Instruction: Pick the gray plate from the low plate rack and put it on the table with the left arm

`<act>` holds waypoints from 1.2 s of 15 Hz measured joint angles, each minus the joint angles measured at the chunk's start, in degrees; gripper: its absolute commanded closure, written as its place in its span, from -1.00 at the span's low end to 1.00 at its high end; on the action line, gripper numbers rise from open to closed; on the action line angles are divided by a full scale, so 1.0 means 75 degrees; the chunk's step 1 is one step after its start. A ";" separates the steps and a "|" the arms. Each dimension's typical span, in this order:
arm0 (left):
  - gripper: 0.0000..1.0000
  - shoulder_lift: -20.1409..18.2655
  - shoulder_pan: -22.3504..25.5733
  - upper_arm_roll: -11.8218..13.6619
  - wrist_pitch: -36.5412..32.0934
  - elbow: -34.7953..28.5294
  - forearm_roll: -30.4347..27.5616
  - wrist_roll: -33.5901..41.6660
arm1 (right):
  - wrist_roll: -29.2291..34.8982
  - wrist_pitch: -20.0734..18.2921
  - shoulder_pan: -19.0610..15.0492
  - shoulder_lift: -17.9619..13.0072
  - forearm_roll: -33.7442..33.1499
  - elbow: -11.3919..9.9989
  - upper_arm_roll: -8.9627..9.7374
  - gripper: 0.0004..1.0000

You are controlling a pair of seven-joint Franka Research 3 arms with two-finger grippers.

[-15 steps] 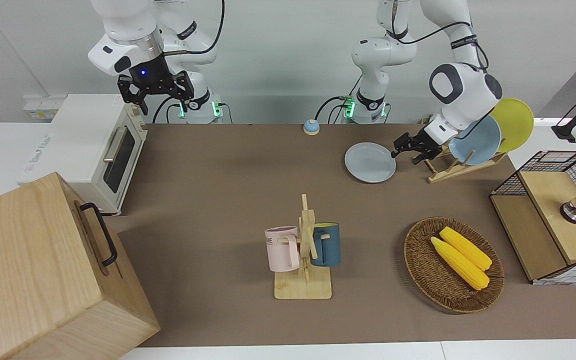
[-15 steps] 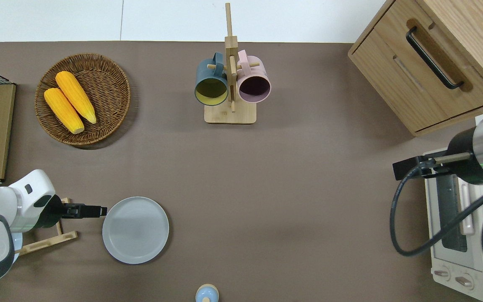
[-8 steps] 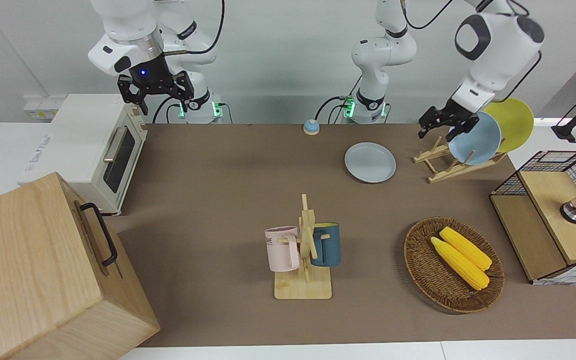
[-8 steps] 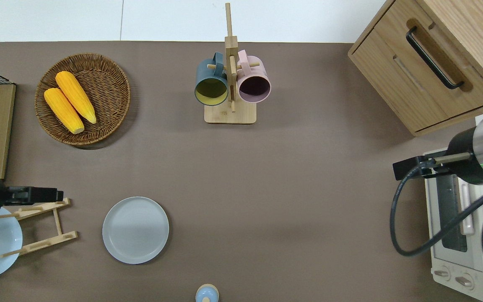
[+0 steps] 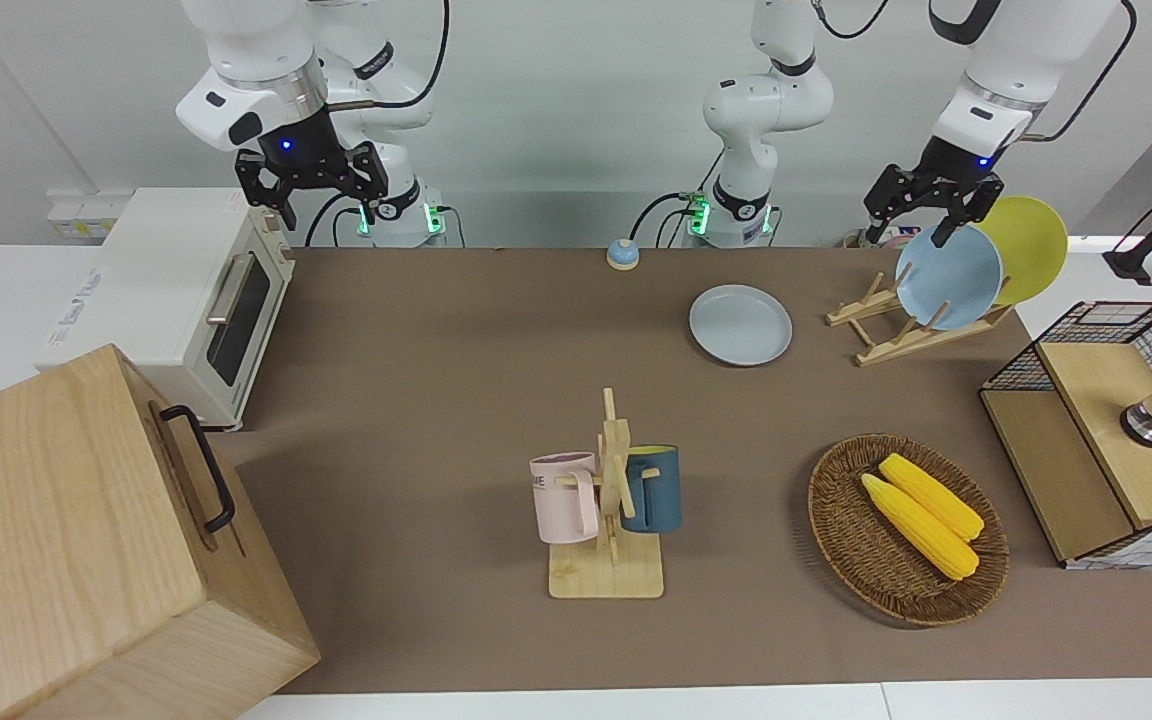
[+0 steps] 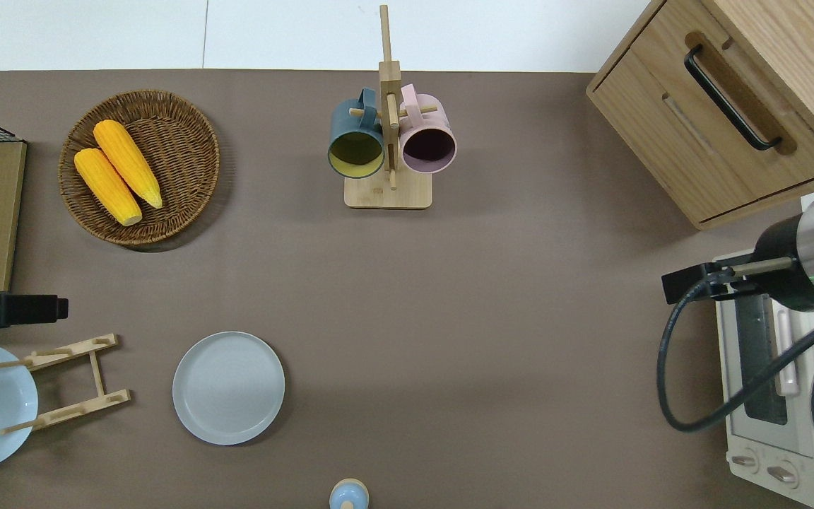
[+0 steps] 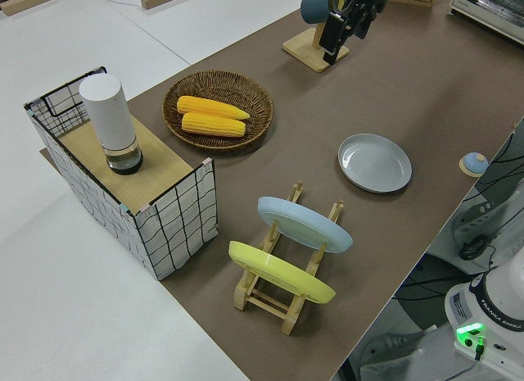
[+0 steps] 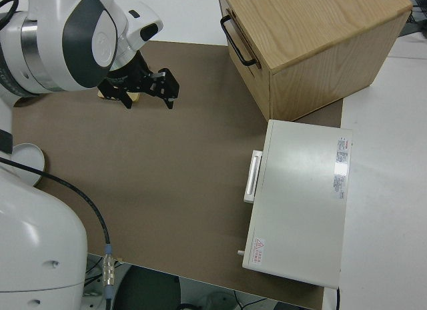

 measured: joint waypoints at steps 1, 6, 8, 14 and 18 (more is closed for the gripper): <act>-0.99 0.0078 -0.0001 -0.0123 -0.0184 0.0142 0.0186 -0.0063 | 0.0000 0.0000 0.0000 0.0000 0.0000 0.0000 0.0000 -0.97; -0.97 0.0910 -0.0018 -0.0612 -0.1157 0.1414 0.0618 -0.0196 | 0.0000 0.0000 0.0000 0.0000 0.0000 0.0000 0.0000 -0.98; -0.97 0.1029 -0.0051 -0.0646 -0.1163 0.1526 0.0618 -0.0196 | 0.0000 0.0000 0.0000 0.0000 0.0000 0.0000 0.0000 -0.97; -0.95 0.1136 -0.0313 -0.0680 -0.0879 0.1478 0.0618 -0.0192 | 0.0000 0.0000 0.0000 0.0000 0.0000 0.0000 0.0000 -0.98; -0.99 0.1136 -0.0320 -0.0670 -0.0463 0.1197 0.0618 0.0031 | 0.0000 0.0000 0.0000 0.0000 0.0000 0.0000 0.0000 -0.98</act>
